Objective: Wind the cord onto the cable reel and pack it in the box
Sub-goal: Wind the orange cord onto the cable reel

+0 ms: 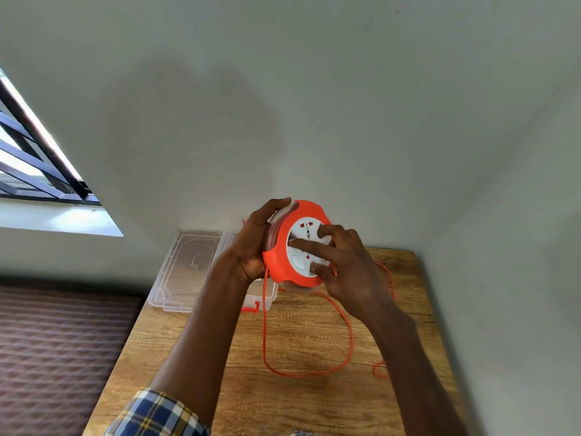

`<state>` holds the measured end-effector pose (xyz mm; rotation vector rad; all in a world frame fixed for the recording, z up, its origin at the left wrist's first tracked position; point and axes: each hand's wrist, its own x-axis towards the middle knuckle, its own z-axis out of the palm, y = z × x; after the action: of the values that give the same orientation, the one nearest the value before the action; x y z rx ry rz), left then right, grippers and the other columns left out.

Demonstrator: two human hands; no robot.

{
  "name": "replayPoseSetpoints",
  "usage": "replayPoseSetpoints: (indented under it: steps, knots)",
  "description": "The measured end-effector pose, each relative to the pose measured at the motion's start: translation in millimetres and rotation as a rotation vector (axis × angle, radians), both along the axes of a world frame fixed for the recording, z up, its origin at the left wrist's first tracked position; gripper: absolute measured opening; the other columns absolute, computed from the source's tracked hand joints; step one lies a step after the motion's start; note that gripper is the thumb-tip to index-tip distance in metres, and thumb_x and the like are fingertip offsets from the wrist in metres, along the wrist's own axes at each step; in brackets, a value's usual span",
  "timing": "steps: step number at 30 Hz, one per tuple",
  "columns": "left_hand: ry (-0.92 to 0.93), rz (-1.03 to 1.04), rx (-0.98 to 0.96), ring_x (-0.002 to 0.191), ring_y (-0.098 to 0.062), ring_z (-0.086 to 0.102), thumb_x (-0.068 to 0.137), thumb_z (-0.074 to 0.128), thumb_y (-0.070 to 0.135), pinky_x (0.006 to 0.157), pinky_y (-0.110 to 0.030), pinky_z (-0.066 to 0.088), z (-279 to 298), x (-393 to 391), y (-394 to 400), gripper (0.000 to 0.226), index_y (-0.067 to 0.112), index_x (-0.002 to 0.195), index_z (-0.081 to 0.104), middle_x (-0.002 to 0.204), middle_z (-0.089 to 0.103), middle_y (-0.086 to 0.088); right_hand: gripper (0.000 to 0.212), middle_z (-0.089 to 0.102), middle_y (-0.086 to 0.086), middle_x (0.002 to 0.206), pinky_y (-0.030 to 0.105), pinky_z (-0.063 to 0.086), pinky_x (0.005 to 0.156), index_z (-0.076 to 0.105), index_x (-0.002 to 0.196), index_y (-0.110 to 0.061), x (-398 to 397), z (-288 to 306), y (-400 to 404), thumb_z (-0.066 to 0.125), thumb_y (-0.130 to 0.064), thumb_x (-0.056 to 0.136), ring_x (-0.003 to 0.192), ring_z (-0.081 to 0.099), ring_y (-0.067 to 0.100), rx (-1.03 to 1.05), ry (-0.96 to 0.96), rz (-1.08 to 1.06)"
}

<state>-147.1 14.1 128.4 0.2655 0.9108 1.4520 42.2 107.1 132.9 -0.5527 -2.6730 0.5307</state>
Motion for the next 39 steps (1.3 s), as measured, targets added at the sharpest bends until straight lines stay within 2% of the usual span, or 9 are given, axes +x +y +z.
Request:
replayPoseSetpoints:
  steps: [5, 9, 12, 15, 19, 24, 30, 34, 39]
  knots:
    - [0.022, 0.004, -0.005, 0.097, -0.034, 0.076, 0.094, 0.067, 0.057, 0.089, -0.047, 0.062, 5, 5, 2, 0.055, 0.012, 0.123, 0.079, 0.116, 0.077, -0.017, 0.062, 0.058, -0.013, 0.118, 0.037, 0.058, 0.079, 0.059, 0.133, -0.055, -3, -2, -5, 0.078, -0.023, 0.084, 0.113, 0.051, 0.012, -0.040, 0.088, -0.154]
    - [0.063, 0.013, -0.011, 0.105, -0.037, 0.072, 0.091, 0.071, 0.054, 0.098, -0.049, 0.058, 11, 13, 8, 0.062, 0.008, 0.133, 0.073, 0.123, 0.074, -0.020, 0.065, 0.069, -0.017, 0.090, 0.023, 0.053, 0.066, 0.058, 0.132, -0.046, -11, -7, -18, 0.064, -0.076, 0.075, 0.084, 0.067, 0.006, -0.204, 0.233, -0.406]
    - [0.059, 0.037, -0.013, 0.093, -0.033, 0.077, 0.091, 0.070, 0.052, 0.085, -0.044, 0.064, 10, 23, 11, 0.051, 0.010, 0.118, 0.081, 0.113, 0.078, -0.017, 0.068, 0.071, -0.011, 0.086, 0.017, 0.047, 0.058, 0.061, 0.117, -0.034, -18, -9, -21, 0.051, -0.087, 0.075, 0.083, 0.074, 0.015, -0.323, 0.290, -0.574]
    - [0.026, 0.027, -0.018, 0.092, -0.033, 0.077, 0.089, 0.069, 0.055, 0.084, -0.045, 0.064, 9, 28, 11, 0.052, 0.012, 0.114, 0.083, 0.114, 0.078, -0.017, 0.067, 0.078, -0.001, 0.102, 0.027, 0.058, 0.066, 0.063, 0.123, -0.030, -14, -8, -16, 0.052, -0.082, 0.083, 0.088, 0.075, 0.018, -0.272, 0.231, -0.541]
    - [0.012, 0.008, 0.013, 0.099, -0.034, 0.076, 0.089, 0.067, 0.056, 0.090, -0.046, 0.062, 12, 26, 13, 0.056, 0.011, 0.120, 0.081, 0.121, 0.077, -0.017, 0.071, 0.079, -0.002, 0.095, 0.035, 0.061, 0.071, 0.061, 0.133, -0.029, -9, -2, -20, 0.043, -0.081, 0.088, 0.085, 0.076, 0.018, -0.130, 0.212, -0.531]
    - [0.003, 0.027, 0.024, 0.101, -0.034, 0.073, 0.094, 0.065, 0.055, 0.093, -0.047, 0.060, 11, 18, 11, 0.054, 0.012, 0.124, 0.077, 0.121, 0.075, -0.017, 0.038, 0.066, -0.004, 0.110, 0.027, 0.052, 0.067, 0.062, 0.129, -0.035, -3, 6, -14, 0.067, -0.049, 0.094, 0.095, 0.064, 0.013, -0.029, 0.263, -0.367]
    - [-0.007, 0.031, 0.013, 0.103, -0.036, 0.073, 0.094, 0.066, 0.056, 0.097, -0.049, 0.057, 4, 6, 1, 0.055, 0.012, 0.124, 0.077, 0.120, 0.075, -0.018, 0.070, 0.042, -0.009, 0.150, 0.035, 0.053, 0.090, 0.041, 0.149, -0.053, 8, 2, 3, 0.065, -0.014, 0.096, 0.128, 0.037, 0.017, -0.024, -0.018, -0.051]
    - [0.038, -0.024, -0.014, 0.100, -0.035, 0.075, 0.093, 0.069, 0.057, 0.089, -0.047, 0.061, 4, 2, -2, 0.061, 0.010, 0.131, 0.074, 0.121, 0.075, -0.019, 0.066, 0.048, -0.004, 0.142, 0.043, 0.053, 0.095, 0.053, 0.142, -0.051, 7, -2, 0, 0.070, -0.011, 0.092, 0.125, 0.040, 0.018, -0.054, 0.020, 0.025]
    - [0.043, -0.011, -0.058, 0.097, -0.034, 0.075, 0.095, 0.066, 0.057, 0.090, -0.047, 0.061, 3, 7, 0, 0.060, 0.010, 0.132, 0.074, 0.120, 0.075, -0.018, 0.060, 0.051, -0.010, 0.115, 0.036, 0.055, 0.084, 0.060, 0.136, -0.048, 2, -6, -3, 0.078, -0.026, 0.083, 0.109, 0.045, 0.013, -0.017, 0.066, -0.071]
